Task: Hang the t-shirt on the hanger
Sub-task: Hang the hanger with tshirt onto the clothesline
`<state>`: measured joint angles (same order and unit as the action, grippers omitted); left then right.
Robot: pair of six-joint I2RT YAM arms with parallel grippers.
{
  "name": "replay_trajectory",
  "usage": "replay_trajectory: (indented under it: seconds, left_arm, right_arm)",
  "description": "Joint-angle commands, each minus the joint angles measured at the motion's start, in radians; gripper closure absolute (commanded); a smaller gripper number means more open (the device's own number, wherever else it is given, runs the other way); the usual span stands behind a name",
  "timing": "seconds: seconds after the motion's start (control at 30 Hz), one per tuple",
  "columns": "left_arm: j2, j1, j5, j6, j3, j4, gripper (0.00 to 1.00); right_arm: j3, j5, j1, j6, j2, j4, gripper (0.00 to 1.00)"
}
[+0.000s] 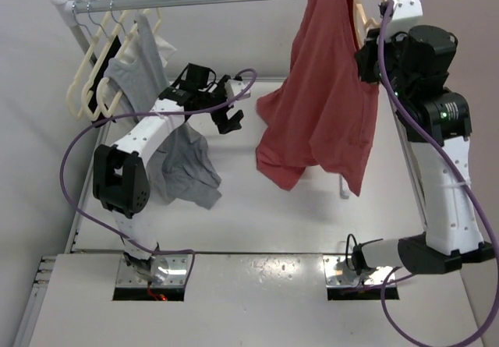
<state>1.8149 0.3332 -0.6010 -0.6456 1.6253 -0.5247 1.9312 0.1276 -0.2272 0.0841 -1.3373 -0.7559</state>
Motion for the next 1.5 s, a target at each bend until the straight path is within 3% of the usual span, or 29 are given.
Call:
replay_trajectory:
  seconds: [0.0,0.27,0.53,0.73,1.0,1.03,1.07,1.17,1.47]
  left_arm:
    - [-0.065,0.006,-0.003,0.014,-0.019,0.005,0.0]
    - [-0.083,0.006,0.015,0.004,-0.039,0.005,0.0]
    - [-0.083,0.006,0.024,0.004,-0.05,0.005,0.0]
    - [-0.074,0.006,0.024,-0.005,-0.05,0.005,0.0]
    - [-0.074,0.006,0.035,-0.005,-0.061,0.005,0.0]
    - [-0.074,0.006,0.035,-0.005,-0.07,0.005,0.0]
    - [-0.074,0.006,0.035,-0.005,-0.07,0.005,0.0]
    - [-0.063,0.006,0.024,-0.005,-0.07,-0.004,0.0]
    - [-0.054,0.006,0.003,-0.005,-0.061,-0.024,0.0]
  right_arm:
    - [0.083,0.026,0.003,0.028,-0.069,0.201,1.0]
    - [0.048,0.006,0.012,0.038,-0.129,0.369,1.0]
    - [0.086,0.055,0.012,0.078,-0.189,0.379,1.0]
    - [0.192,0.075,0.012,0.078,-0.286,0.241,1.0]
    - [0.039,-0.041,0.012,0.078,-0.223,0.178,0.98]
    - [-0.022,-0.042,0.012,0.078,-0.197,0.178,0.9]
    - [-0.055,-0.042,0.012,0.078,-0.169,0.178,0.61]
    - [-0.167,-0.042,0.012,0.059,-0.044,0.197,0.28]
    - [-0.229,0.023,0.012,0.048,0.177,0.149,0.08]
